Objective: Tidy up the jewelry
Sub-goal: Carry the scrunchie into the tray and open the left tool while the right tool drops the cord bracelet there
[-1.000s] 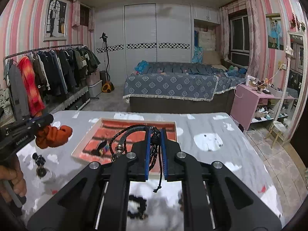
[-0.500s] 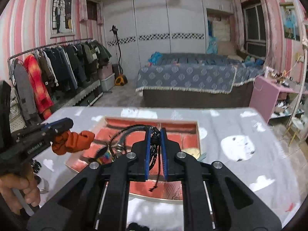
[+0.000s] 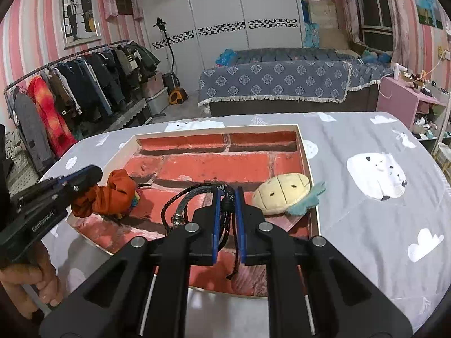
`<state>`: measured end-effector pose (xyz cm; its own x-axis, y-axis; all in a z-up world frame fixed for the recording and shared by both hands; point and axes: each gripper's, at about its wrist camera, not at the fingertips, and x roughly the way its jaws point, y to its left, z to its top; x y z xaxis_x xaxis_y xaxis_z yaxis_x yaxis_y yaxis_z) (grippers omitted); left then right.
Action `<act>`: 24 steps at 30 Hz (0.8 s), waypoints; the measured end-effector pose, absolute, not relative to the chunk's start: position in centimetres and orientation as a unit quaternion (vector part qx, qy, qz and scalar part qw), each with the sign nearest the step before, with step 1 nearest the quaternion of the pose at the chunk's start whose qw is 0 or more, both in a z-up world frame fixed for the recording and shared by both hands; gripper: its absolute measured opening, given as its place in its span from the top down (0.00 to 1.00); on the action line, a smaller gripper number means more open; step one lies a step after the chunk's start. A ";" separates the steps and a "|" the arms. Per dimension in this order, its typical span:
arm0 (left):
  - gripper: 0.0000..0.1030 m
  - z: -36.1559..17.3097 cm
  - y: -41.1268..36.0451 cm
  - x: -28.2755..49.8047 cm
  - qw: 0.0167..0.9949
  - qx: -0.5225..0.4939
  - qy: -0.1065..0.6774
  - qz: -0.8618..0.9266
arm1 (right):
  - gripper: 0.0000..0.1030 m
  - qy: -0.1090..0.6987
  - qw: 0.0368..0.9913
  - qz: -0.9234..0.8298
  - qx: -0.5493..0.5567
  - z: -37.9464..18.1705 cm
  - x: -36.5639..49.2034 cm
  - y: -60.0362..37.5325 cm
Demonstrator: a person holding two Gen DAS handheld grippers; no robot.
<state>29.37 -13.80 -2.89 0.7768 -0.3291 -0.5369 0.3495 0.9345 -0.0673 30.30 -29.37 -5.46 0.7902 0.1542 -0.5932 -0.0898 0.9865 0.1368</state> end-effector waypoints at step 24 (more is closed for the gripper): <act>0.48 -3.9 -13.4 29.3 0.946 0.029 0.283 -0.157 | 0.76 0.337 0.941 0.035 0.018 -7.0 30.5 -29.3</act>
